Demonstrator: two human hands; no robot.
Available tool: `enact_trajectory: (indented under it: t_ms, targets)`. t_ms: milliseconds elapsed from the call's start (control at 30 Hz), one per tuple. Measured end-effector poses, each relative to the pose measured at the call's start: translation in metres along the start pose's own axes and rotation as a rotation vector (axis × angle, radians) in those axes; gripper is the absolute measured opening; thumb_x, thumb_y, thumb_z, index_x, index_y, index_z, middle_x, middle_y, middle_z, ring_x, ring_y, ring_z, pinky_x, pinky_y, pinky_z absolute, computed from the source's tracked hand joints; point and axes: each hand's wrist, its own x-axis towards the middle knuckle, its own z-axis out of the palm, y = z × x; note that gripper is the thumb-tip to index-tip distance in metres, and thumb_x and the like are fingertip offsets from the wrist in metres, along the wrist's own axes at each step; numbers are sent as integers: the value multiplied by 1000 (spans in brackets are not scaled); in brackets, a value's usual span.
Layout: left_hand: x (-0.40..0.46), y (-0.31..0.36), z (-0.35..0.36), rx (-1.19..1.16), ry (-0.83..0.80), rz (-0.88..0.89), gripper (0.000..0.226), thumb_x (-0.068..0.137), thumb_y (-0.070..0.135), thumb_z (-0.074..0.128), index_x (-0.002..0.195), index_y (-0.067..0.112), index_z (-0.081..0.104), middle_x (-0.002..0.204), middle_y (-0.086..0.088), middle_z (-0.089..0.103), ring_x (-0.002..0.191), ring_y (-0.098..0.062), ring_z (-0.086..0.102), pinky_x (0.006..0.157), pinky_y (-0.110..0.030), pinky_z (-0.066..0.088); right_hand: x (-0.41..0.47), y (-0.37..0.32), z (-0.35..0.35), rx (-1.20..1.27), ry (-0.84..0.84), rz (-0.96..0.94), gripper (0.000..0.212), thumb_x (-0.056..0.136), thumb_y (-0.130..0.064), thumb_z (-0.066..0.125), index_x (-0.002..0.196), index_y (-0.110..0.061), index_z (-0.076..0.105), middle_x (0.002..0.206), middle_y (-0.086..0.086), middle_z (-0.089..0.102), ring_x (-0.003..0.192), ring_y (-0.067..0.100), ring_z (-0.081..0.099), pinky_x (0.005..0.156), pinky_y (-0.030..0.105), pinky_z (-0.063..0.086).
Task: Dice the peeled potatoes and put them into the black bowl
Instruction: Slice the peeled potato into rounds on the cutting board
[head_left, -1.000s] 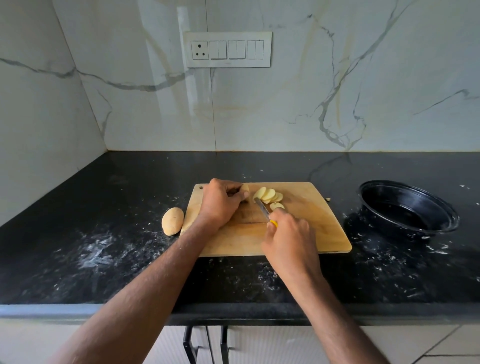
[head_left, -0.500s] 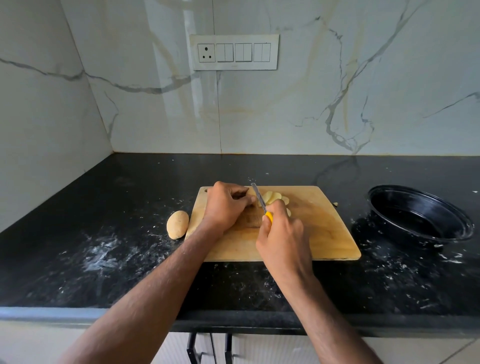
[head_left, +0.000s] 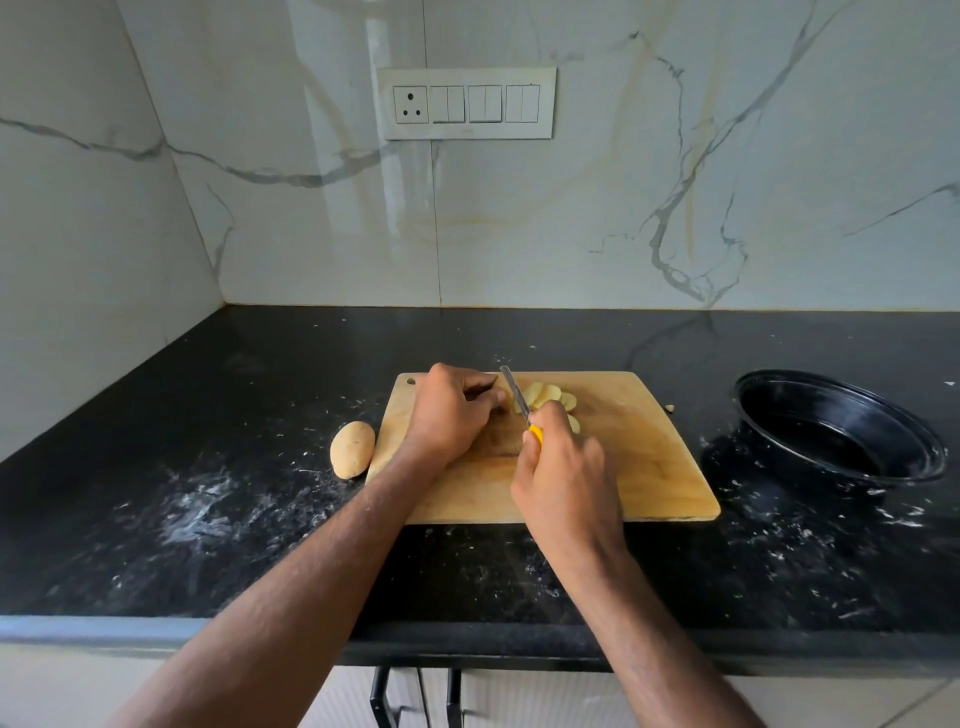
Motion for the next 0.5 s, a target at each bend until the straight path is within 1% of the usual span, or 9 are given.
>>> enact_trajectory:
  t_ms: [100,167,233,300,333,400,433,500]
  targets:
    - [-1,2,-1,6,-3,-1,9,88,12,75,90,17,82,71,24,68,74,-4,67,64,-12,50,0,-1,-1,1,6,6,9,96,-17,60,105,-14,59,71,3,66,57,16,49,45,17,24]
    - [-2,2,-1,6,-4,-3,9,89,12,74,91,17,82,71,24,68,74,-4,67,68,-15,53,0,-1,-1,0,-14,5,10,96,-17,59,106,-14,60,73,4,67,60,18,56,44,15,23]
    - [-1,2,-1,11,-12,-9,9,90,13,74,91,17,82,74,19,72,77,-7,70,74,-23,57,1,-1,-2,-7,-43,6,12,97,-18,57,109,-15,60,79,4,69,66,20,62,46,13,20]
    - [0,0,0,22,-24,-11,9,90,15,73,87,17,82,77,10,76,79,-14,70,81,-35,58,3,-1,-2,-22,-72,8,15,98,-19,55,113,-16,58,85,5,71,73,22,66,49,18,28]
    - [0,0,0,33,-26,-7,10,91,16,73,86,17,82,77,9,76,79,-15,70,85,-39,57,4,-1,-2,-27,-80,7,16,99,-19,54,114,-16,58,87,5,71,74,23,67,51,22,33]
    - [0,-2,1,50,-19,7,11,91,17,73,85,18,81,77,10,76,79,-15,69,91,-43,55,5,-1,-2,-27,-90,6,15,99,-18,53,114,-16,56,86,7,71,74,24,68,52,27,42]
    - [1,-2,2,49,-13,4,10,91,17,73,85,18,82,78,9,76,80,-16,70,91,-43,54,7,-2,-1,-28,-93,5,15,98,-18,53,113,-16,56,86,7,71,73,25,68,52,29,43]
    - [1,-2,2,36,1,-9,9,90,16,74,87,18,82,83,8,77,82,-17,70,91,-42,55,9,-4,0,-33,-101,3,16,98,-18,54,113,-16,56,86,8,70,73,25,67,52,28,42]
